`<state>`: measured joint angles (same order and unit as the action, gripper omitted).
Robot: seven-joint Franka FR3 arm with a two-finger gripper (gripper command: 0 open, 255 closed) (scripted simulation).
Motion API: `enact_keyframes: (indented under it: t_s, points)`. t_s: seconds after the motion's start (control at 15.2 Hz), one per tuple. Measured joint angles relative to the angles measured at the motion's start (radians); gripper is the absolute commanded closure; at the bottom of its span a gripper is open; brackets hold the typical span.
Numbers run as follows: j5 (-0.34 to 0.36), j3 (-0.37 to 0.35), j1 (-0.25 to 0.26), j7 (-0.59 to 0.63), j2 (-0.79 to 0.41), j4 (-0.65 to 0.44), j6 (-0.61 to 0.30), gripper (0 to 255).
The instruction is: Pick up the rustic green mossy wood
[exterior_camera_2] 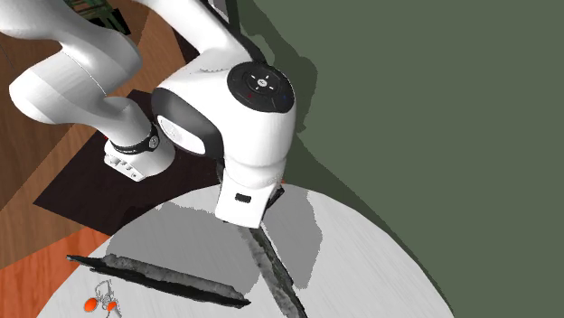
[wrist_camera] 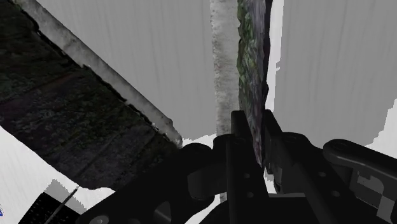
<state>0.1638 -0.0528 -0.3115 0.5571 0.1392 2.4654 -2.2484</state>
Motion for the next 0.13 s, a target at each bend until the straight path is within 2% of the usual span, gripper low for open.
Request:
enact_keyframes:
  t_s: [0.13]
  points:
    - [-0.004, -0.001, 0.001, -0.004, 0.014, -0.010, 0.024, 255]
